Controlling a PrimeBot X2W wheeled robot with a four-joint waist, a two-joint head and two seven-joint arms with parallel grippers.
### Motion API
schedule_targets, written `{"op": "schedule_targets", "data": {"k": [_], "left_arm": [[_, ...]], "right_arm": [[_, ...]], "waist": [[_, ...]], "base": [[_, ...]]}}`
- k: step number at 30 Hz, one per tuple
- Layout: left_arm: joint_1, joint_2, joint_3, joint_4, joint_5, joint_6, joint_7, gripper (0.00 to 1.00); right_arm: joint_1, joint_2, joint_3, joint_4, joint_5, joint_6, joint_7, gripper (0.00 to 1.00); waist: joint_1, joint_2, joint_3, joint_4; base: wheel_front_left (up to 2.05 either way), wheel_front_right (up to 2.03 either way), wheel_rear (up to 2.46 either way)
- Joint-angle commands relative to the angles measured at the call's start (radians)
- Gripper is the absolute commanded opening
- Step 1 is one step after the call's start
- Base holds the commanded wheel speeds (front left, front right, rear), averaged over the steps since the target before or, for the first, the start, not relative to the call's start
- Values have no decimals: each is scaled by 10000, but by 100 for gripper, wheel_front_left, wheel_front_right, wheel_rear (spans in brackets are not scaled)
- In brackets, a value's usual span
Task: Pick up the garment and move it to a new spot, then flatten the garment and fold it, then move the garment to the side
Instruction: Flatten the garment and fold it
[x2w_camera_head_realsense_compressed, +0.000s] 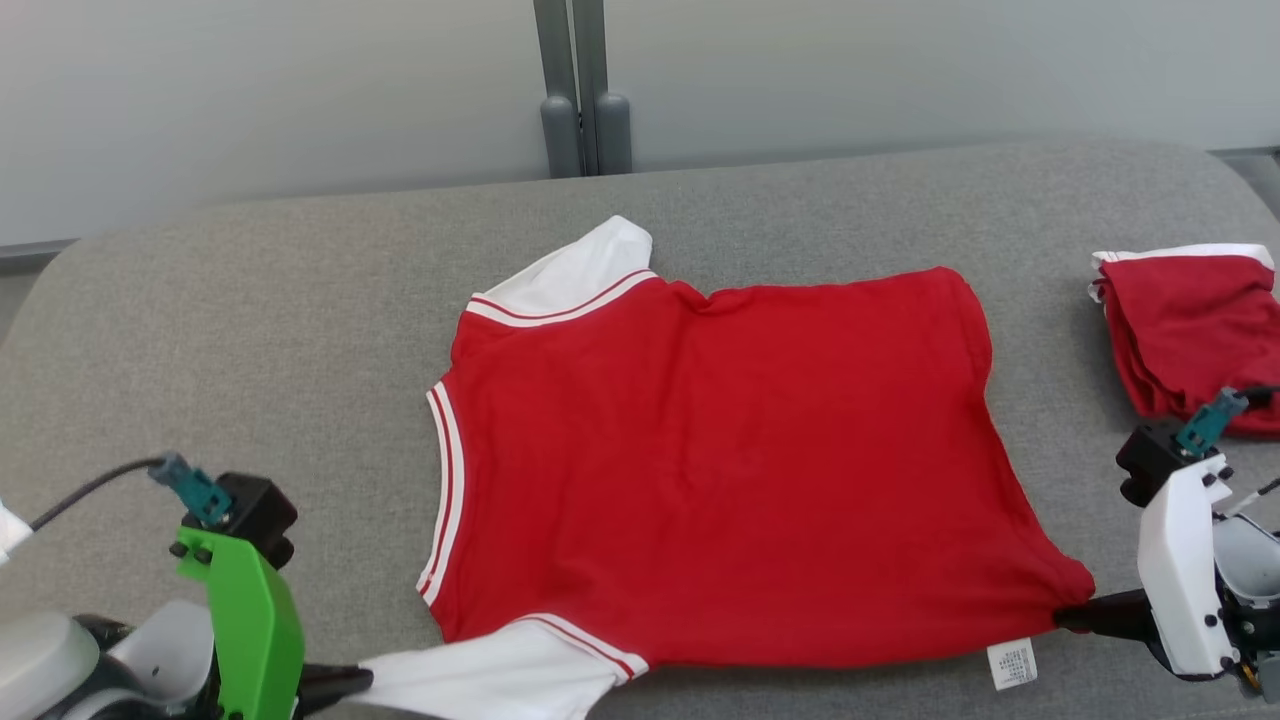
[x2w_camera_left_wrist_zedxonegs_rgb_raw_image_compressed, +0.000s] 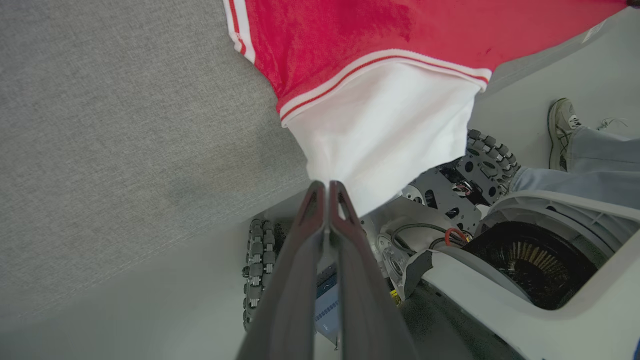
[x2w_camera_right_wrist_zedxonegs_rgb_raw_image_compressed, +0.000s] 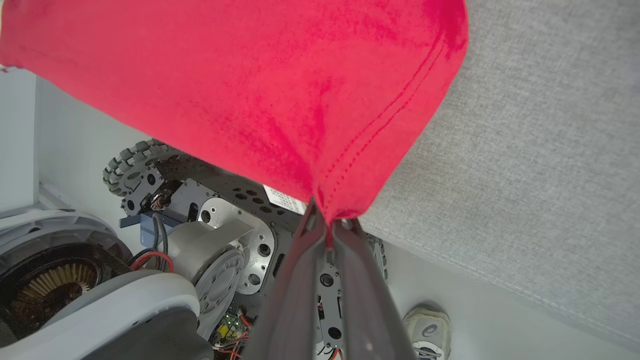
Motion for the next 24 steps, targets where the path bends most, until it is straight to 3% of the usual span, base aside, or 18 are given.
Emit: {"op": "schedule_targets", "data": {"k": [1,13,24], "left_arm": [[-383,-142,90,95,143,43,190,0],[-2321,-1537,501,2065,174,-194,1772,0],[-3399,-3006,591,4328,583,-807,1881,0]], "right_arm": [[-182,123,-103,97,86,1,51,0],[-1207,851,-853,1214,783,3,743,0],[-2132,1877,-1074,2869,1067,3,1126,0]], "waist": [[1,0,440,-61],[1,0,1610,-216],[1,0,2452,-402]], "base": [[0,0,0],[0,0,0],[0,0,0]]}}
